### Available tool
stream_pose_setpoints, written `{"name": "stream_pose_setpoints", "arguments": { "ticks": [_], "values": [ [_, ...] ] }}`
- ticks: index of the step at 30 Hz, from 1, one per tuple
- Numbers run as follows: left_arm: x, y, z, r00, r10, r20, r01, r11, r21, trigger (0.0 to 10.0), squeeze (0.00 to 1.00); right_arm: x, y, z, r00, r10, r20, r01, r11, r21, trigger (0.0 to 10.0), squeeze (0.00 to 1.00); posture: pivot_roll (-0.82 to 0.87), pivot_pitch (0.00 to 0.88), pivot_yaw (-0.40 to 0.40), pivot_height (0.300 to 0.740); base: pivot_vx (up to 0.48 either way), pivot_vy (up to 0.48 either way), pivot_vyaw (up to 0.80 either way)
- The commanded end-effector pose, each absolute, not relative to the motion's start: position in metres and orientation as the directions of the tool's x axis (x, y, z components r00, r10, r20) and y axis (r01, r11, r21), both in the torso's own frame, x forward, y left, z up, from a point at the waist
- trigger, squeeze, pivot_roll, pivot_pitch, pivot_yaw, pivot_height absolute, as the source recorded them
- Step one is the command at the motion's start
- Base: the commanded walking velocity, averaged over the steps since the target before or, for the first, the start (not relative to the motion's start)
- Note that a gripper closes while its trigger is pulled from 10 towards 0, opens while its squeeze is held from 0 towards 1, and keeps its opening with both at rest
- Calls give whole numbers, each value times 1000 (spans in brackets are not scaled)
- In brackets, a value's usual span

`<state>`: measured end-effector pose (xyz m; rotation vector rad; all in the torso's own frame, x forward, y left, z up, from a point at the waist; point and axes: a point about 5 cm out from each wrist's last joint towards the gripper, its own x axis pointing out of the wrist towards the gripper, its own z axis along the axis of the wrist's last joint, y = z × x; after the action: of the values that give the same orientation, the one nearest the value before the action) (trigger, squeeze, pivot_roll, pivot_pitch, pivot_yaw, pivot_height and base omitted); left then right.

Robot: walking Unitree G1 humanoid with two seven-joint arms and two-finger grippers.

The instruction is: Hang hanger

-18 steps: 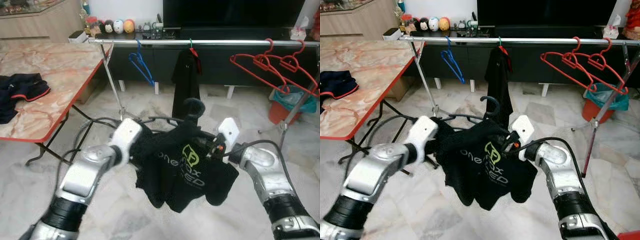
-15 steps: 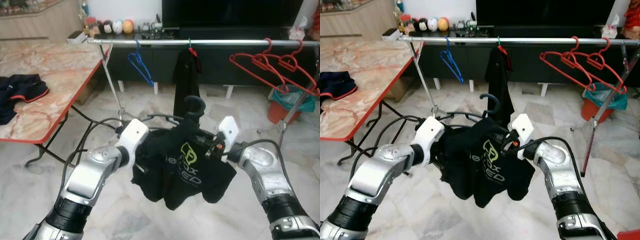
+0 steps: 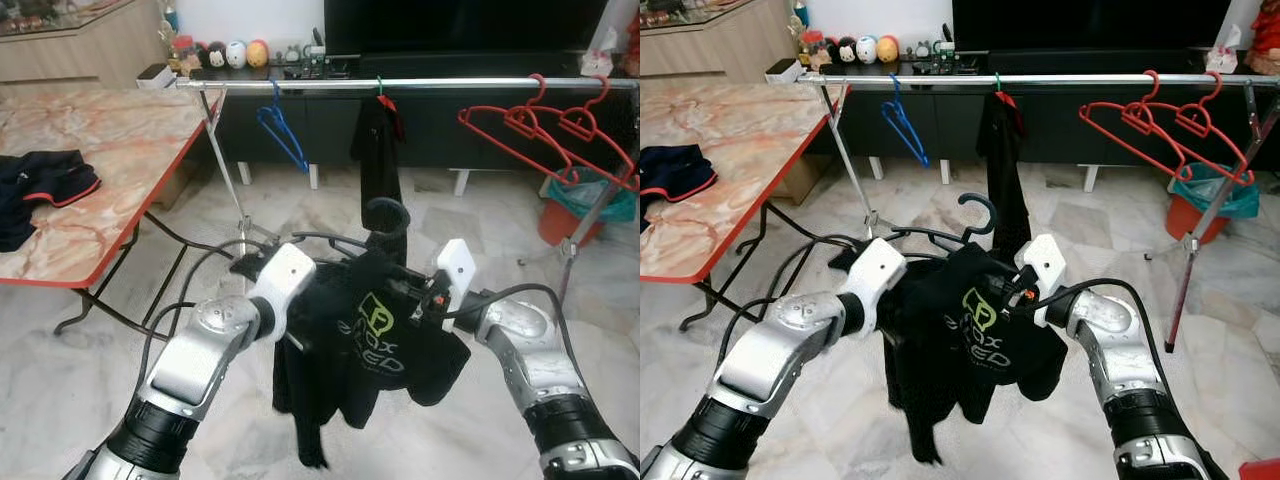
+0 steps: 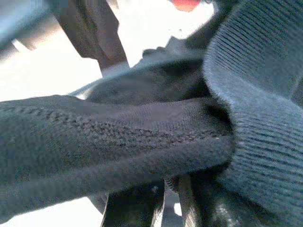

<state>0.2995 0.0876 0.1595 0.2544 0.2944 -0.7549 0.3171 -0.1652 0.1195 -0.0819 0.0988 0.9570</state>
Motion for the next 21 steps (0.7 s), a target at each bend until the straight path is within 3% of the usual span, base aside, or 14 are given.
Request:
{"name": "stream_pose_setpoints", "arguments": {
  "ticks": [1,6,9,15,21],
  "values": [
    [301,75,175,678,-682,-274,731,665,151,10000,1000,315,-141,130,483,871,-93,-876,478,-67,10000,0,25,0,99,719,0,0,0],
    [306,85,184,691,-678,-251,722,667,186,10000,1000,313,-143,125,473,870,-140,-881,467,-73,10000,0,25,0,100,719,0,0,0],
    [302,96,184,651,-699,-295,759,593,270,10000,1000,315,-147,122,489,857,-165,-872,482,-83,10000,0,26,0,99,719,0,0,0],
    [303,120,177,655,-646,-392,755,542,370,10000,1000,315,-150,121,494,851,-179,-869,487,-87,10000,0,30,0,94,719,0,0,0],
    [313,136,172,737,-540,-406,675,567,472,10000,1000,315,-152,121,481,854,-199,-877,472,-94,10000,0,28,0,90,719,0,0,0]
  ]
}}
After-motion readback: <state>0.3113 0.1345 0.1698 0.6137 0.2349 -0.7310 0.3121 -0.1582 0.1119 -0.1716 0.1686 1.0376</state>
